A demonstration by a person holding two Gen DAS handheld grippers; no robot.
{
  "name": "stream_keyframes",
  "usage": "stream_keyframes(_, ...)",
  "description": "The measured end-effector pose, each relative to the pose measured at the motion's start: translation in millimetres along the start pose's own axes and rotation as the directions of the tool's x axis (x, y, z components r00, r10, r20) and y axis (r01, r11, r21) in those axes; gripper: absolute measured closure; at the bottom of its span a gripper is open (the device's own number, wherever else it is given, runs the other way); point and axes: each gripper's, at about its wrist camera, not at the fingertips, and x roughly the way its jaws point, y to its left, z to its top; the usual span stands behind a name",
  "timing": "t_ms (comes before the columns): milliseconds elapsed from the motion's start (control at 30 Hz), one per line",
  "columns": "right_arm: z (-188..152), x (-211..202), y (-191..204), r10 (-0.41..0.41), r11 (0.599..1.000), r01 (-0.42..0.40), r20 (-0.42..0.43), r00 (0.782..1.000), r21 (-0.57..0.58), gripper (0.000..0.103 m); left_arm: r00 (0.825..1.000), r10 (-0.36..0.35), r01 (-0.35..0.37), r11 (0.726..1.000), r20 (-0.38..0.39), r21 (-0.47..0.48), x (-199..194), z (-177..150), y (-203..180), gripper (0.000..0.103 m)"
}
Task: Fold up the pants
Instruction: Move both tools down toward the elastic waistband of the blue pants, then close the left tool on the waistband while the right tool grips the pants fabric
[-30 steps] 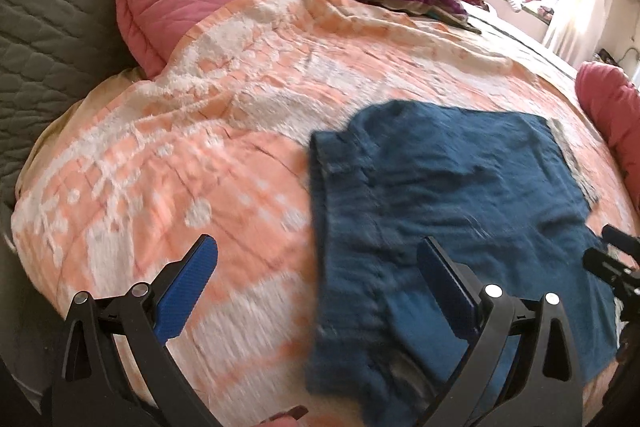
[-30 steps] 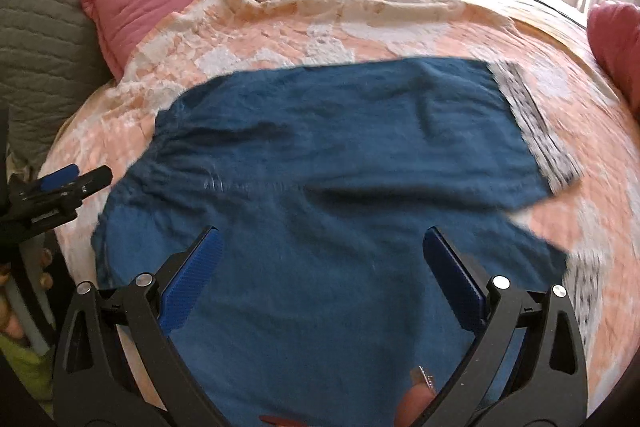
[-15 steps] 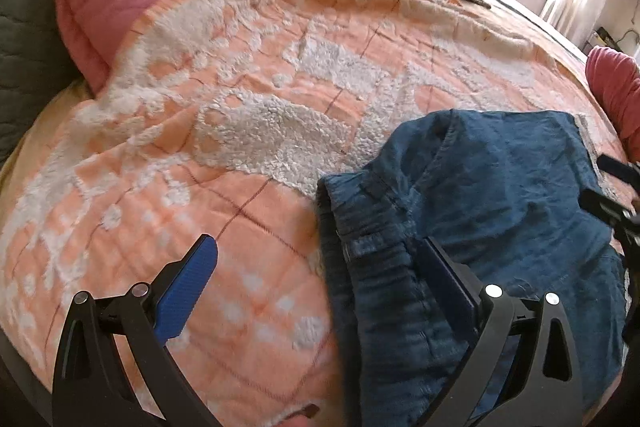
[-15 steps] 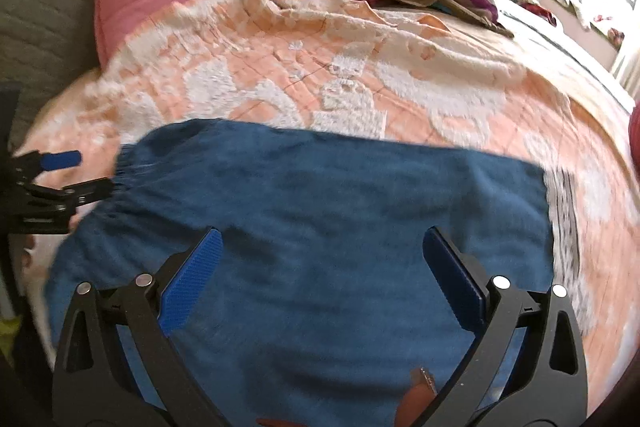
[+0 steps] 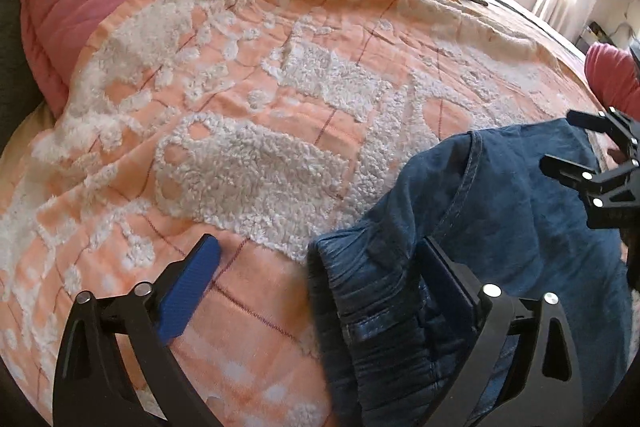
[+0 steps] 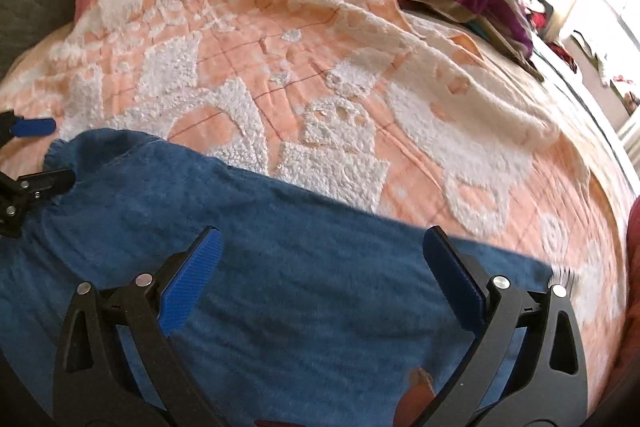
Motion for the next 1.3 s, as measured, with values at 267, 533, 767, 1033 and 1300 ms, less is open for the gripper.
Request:
stream_keyframes(267, 10, 9, 18, -0.008, 0.996, 0.006, -0.014, 1.0, -0.088, 0.008, 0.996, -0.024, 0.02, 0.999, 0.081, 0.041, -14, -8, -6, 0.066)
stream_keyframes(533, 18, 12, 39, -0.002, 0.979, 0.008, 0.029, 1.0, -0.202, 0.008, 0.969, 0.0, -0.016, 0.998, 0.248, 0.064, -59, -20, -12, 0.067)
stream_keyframes(767, 11, 15, 62, 0.049, 0.959, -0.047, 0.001, 0.999, -0.279, 0.056, 0.96, 0.036, -0.067, 0.992, 0.276, 0.103, -63, -27, -21, 0.067)
stream_keyframes(1033, -5, -14, 61, 0.095, 0.987, -0.089, 0.044, 0.994, -0.136, 0.096, 0.957, 0.04, -0.07, 0.993, 0.287, 0.096, -66, -33, -17, 0.067)
stream_keyframes(1300, -39, -75, 49, 0.153, 0.988, -0.154, 0.148, 0.977, -0.001, 0.099, 0.944, 0.036, -0.078, 0.99, 0.327, 0.116, -84, -44, -24, 0.067)
